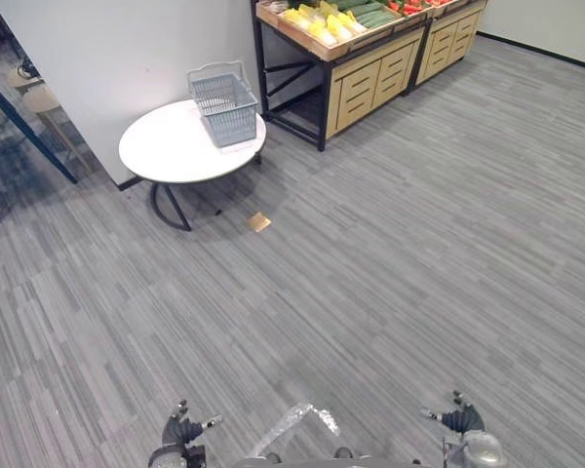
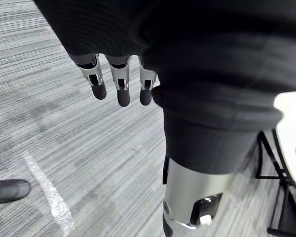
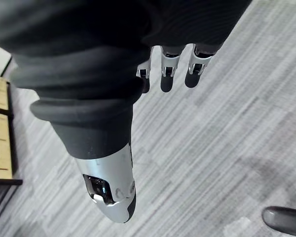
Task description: Pick vegetable in the basket
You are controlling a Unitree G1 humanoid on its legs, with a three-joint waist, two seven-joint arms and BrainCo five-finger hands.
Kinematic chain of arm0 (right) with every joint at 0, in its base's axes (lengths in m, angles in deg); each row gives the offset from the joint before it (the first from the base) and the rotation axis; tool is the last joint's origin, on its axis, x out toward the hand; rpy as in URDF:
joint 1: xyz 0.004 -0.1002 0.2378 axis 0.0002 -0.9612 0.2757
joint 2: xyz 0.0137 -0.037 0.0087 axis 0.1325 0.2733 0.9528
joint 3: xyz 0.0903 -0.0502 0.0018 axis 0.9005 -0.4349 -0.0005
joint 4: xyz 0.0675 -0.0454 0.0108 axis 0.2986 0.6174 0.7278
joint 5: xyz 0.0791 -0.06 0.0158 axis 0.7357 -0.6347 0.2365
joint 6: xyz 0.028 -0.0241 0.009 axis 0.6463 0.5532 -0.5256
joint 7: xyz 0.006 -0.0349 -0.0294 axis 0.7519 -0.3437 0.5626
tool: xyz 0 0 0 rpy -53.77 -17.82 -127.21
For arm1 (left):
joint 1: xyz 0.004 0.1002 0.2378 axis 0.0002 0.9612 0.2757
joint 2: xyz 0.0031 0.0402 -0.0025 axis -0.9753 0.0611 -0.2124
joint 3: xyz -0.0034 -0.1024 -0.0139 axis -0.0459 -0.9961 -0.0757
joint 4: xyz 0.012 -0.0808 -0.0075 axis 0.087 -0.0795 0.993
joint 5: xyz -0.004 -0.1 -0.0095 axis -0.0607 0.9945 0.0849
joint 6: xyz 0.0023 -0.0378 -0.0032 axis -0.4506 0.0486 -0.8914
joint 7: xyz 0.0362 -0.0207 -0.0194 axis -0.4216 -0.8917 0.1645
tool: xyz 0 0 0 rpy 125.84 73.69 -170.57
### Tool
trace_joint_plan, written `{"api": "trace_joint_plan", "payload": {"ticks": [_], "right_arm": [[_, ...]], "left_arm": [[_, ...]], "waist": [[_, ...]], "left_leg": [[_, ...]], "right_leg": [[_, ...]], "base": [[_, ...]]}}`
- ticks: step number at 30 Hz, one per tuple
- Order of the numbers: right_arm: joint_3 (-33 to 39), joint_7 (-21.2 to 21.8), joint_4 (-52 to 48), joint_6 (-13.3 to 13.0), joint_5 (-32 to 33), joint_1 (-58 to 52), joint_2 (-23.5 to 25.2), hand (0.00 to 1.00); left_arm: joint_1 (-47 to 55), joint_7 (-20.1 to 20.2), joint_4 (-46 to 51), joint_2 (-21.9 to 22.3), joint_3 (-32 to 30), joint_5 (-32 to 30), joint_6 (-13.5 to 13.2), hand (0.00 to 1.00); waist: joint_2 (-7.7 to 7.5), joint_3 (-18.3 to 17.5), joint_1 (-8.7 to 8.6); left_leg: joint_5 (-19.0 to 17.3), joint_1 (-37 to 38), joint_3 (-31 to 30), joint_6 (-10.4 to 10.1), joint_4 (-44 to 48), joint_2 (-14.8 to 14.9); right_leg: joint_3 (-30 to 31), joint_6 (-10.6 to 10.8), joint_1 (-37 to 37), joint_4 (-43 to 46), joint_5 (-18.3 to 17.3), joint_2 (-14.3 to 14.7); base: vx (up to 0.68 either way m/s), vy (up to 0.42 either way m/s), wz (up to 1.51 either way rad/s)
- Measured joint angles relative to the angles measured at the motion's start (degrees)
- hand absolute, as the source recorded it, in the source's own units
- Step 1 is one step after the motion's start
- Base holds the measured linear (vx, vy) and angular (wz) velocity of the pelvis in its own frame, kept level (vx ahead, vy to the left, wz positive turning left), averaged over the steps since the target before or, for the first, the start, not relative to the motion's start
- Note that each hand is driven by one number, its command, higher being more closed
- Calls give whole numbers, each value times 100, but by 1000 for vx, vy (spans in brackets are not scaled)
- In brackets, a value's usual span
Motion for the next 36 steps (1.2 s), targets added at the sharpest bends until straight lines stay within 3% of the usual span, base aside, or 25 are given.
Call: {"api": "trace_joint_plan", "payload": {"ticks": [11,20,26,27,29,30,31,33,34,36], "right_arm": [[-227,47,-540,-79,246,-72,-88,0],[-231,-8,-846,-116,374,126,-10,0],[-229,-129,-1116,-112,419,273,45,0],[-229,-135,-1122,-112,419,302,44,0],[-255,-145,-1219,-101,419,369,46,0],[-270,-151,-1223,-94,418,369,47,0],[-305,-201,-1236,-70,418,345,86,0],[-364,-205,-1244,-48,417,296,100,0],[-415,-208,-1273,-14,417,260,100,0],[-445,-205,-1323,-14,418,273,95,0]], "left_arm": [[290,33,614,25,8,292,-23,0],[309,6,1160,114,-9,424,-24,0],[320,-36,1659,207,-22,475,-25,0],[324,-53,1724,208,-23,489,-25,0],[332,-130,1931,212,-41,571,-28,0],[334,-133,1956,211,-40,575,-29,0],[330,-186,1972,193,-34,577,-28,0],[314,-249,1976,152,-33,579,-27,0],[326,-273,1974,111,-29,580,-25,0],[227,-347,1967,78,-24,581,-25,0]], "waist": [[43,60,-33],[-22,274,-22],[32,370,16],[51,382,23],[73,477,31],[82,497,33],[102,583,1],[40,629,2],[68,661,8],[77,682,-17]], "left_leg": [[58,-97,-110,33,-84,-27],[17,-372,-138,74,56,-48],[-675,-1072,-57,221,1143,34],[-772,-1127,-35,249,1252,43],[-1195,-1251,37,350,1621,13],[-1239,-1238,38,359,1665,-3],[-1381,-1043,5,501,1700,-45],[-1456,-826,3,490,1649,-97],[-1529,-600,-2,499,1553,-105],[-1548,-281,-84,490,1273,-82]], "right_leg": [[-126,-4,-98,-58,3,-7],[-158,19,-225,-126,38,-41],[-80,168,-521,4,-14,-90],[-59,223,-598,132,-93,-107],[27,377,-1156,1355,-657,-263],[9,440,-1345,1817,-750,-328],[-133,432,-2010,3370,-780,-510],[-196,410,-2254,3908,-943,-563],[-383,276,-2436,3917,-1060,-591],[-643,218,-2809,3498,-1063,-467]], "base": [[-12,-10,4],[26,-1,1],[12,42,-7],[12,101,-20],[30,137,-22],[115,210,-9],[130,181,0],[257,171,-2],[396,121,0],[401,52,25]]}}
